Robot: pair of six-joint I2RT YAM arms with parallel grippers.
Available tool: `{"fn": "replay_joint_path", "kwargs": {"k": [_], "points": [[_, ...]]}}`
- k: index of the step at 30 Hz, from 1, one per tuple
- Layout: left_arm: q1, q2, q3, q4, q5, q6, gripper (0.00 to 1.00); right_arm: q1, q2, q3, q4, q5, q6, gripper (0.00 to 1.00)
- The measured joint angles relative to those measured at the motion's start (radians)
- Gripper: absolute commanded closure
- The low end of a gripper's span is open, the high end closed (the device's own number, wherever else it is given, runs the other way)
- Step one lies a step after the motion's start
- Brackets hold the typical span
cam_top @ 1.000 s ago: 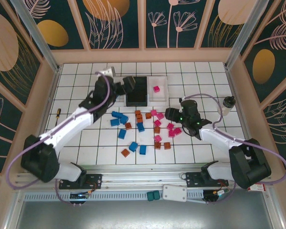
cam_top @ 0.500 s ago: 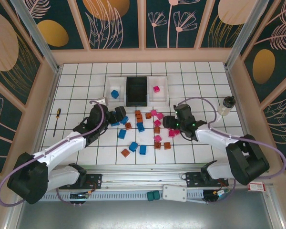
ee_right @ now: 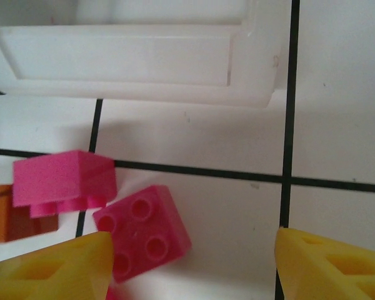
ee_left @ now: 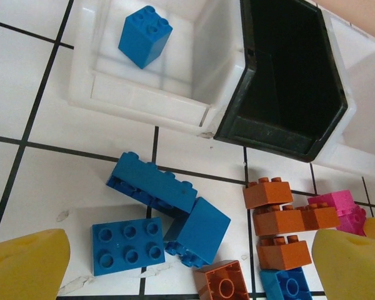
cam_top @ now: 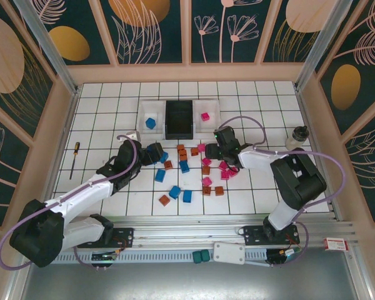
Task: Sort the legos into containers by color
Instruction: Separate the lego at the center of the table, then pick up the lego from the center of the table.
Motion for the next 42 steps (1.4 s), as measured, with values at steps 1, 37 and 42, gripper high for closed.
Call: {"fn": "replay_joint_path", "kwargs": {"k": [1,37,42], "points": [[0.000,-0.001,-0.003,0.000,-0.001,0.000,0.01,-0.001,0.007,0.004,0.004,0.002,0.003,0.35],[0.000,-0.023,-0.026,-0.005,-0.017,0.000,0.01,-0.053,-0.027,-0.087,0.064,0.013,-0.014,0.63],[0.000,-0.027,-0.026,-0.012,-0.024,0.000,0.01,-0.051,-0.138,-0.083,0.063,-0.045,-0.038,0.67]]}}
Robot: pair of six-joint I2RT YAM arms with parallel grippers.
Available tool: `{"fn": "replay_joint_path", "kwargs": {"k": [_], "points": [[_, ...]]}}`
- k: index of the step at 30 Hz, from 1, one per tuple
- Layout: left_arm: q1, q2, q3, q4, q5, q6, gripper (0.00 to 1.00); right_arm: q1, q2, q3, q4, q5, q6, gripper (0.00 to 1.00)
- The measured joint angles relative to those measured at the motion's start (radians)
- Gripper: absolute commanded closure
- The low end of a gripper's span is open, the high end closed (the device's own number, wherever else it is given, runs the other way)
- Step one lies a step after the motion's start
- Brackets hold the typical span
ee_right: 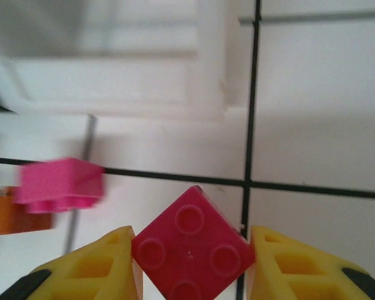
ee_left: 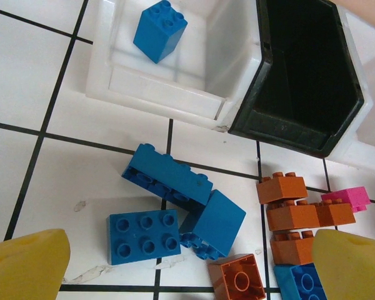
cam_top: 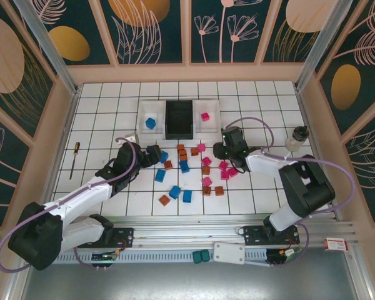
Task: Sort the legos into containers by color
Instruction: Place the lego in the container, then pick up the lego from the middle-left of the table.
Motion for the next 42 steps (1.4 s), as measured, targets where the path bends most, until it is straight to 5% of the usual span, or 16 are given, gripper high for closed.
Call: {"fn": "replay_joint_path", "kwargs": {"k": [7,16,18,20,22,29,42], "points": [[0.000,-0.012,0.000,-0.020,-0.008,0.000,0.01,0.000,0.018,0.221,0.011,-0.033,-0.015,0.67],[0.000,-0.043,-0.002,-0.030,-0.019,-0.011,0.01,-0.056,0.346,0.505,0.032,-0.053,0.012,0.65],[0.000,-0.047,-0.007,-0.031,-0.019,-0.014,0.01,-0.065,0.402,0.551,0.024,-0.058,0.015,0.60],[0.000,-0.048,-0.011,-0.038,-0.019,-0.015,0.01,-0.066,0.447,0.602,0.006,-0.061,0.017,0.42],[0.000,-0.048,-0.013,-0.047,-0.018,-0.014,0.01,-0.066,0.464,0.632,-0.004,-0.064,0.029,0.34],[-0.011,-0.048,-0.013,-0.065,0.021,0.012,0.07,-0.066,0.439,0.634,0.002,-0.069,0.040,0.29],[-0.439,-0.011,-0.014,-0.240,-0.002,-0.020,0.27,-0.055,0.175,0.289,0.078,-0.090,0.072,0.27]]}}
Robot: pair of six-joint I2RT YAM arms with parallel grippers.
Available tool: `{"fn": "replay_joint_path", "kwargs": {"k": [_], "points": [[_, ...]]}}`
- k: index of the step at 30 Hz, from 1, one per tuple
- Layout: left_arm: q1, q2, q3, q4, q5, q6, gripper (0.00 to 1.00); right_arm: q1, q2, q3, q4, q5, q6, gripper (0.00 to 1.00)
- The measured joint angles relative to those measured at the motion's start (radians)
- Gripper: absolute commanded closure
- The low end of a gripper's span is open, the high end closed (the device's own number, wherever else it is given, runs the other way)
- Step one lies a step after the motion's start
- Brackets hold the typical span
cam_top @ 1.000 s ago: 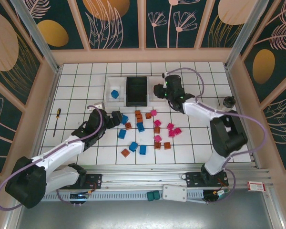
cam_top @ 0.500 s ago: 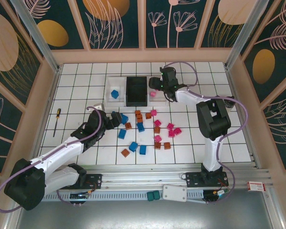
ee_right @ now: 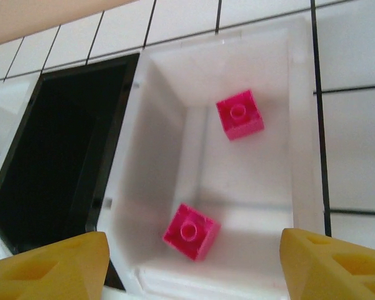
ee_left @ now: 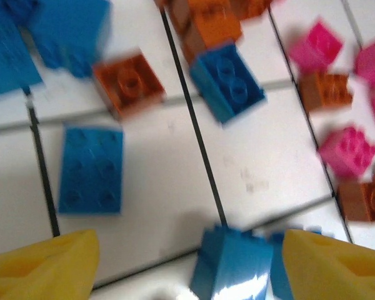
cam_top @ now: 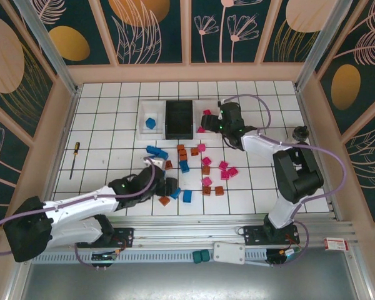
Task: Sort the legos into containers by color
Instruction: Pick up the lego from the middle-left of the table.
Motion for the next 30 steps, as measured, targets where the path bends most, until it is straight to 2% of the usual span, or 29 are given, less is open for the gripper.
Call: {"fn": "replay_joint_path", "kwargs": {"k": [5,9,17,23,30], "points": [[-0.098,-0.018,-0.051,-0.054,-0.013,-0.061,0.24,0.001,-0.054,-0.085,0.011,0.000,0.003,0.27],[-0.150,-0.014,-0.079,-0.098,-0.019,-0.100,0.31,0.001,-0.084,-0.111,0.021,0.004,0.004,0.27],[-0.163,0.071,-0.076,-0.089,-0.050,-0.093,0.34,0.001,-0.097,-0.116,0.039,0.007,0.018,0.26],[-0.171,0.141,-0.041,-0.111,-0.094,-0.060,0.44,0.000,-0.114,-0.127,0.038,0.008,0.019,0.27],[-0.173,0.141,-0.036,-0.120,-0.113,-0.045,0.65,0.000,-0.127,-0.128,0.039,0.008,0.019,0.26]]}}
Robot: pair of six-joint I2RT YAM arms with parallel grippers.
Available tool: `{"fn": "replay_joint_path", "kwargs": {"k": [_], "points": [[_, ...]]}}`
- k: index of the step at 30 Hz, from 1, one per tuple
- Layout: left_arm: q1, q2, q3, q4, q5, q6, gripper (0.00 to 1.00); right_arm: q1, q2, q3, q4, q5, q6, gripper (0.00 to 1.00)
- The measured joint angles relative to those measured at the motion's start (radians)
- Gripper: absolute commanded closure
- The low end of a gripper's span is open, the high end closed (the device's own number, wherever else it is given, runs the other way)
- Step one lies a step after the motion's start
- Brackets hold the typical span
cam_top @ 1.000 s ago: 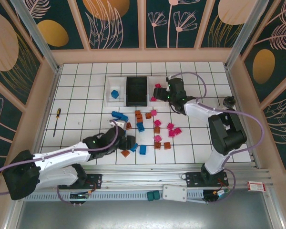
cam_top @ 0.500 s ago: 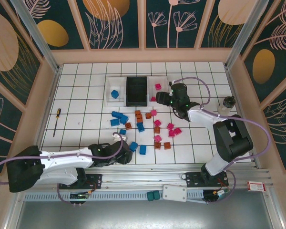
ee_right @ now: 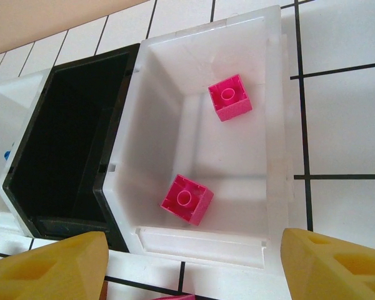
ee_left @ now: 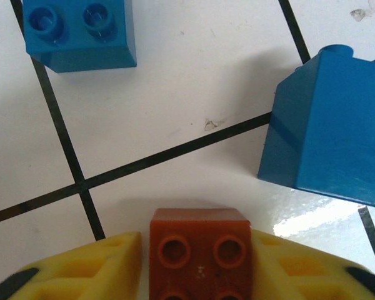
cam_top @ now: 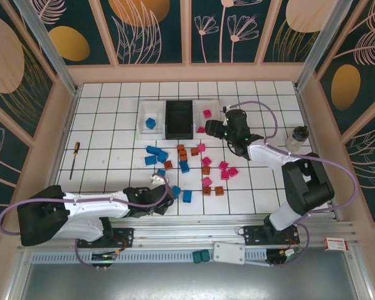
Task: Sort the legos into containers by color
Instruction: Pick up the lego from the middle-left of the table, then place the lego in the container.
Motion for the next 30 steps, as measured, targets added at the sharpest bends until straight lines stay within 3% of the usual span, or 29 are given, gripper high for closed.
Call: {"fn": "replay_joint_path", "kwargs": {"k": [3,9,14,19,27,29,30], "points": [[0.001,-0.017,-0.002,0.001,0.003,-0.003,0.71,0.000,-0.002,0.000,0.000,0.000,0.000,0.26],[0.023,-0.117,0.032,-0.002,-0.026,0.006,0.72,0.000,-0.031,-0.034,0.006,0.000,0.002,0.26],[0.214,-0.105,0.163,0.080,-0.043,0.089,0.74,0.000,-0.076,-0.082,0.012,0.000,0.008,0.26],[0.388,0.123,0.375,0.215,-0.019,0.190,0.76,0.000,-0.109,-0.121,0.010,0.000,0.011,0.26],[0.516,0.513,0.736,0.300,0.039,0.264,0.77,0.000,-0.199,-0.205,0.002,0.001,0.026,0.26],[0.531,0.587,0.799,0.301,0.042,0.270,0.72,0.000,-0.218,-0.218,-0.003,0.004,0.026,0.26],[0.538,0.623,0.828,0.300,0.045,0.270,0.64,0.000,-0.229,-0.224,-0.005,0.004,0.026,0.26]]}}
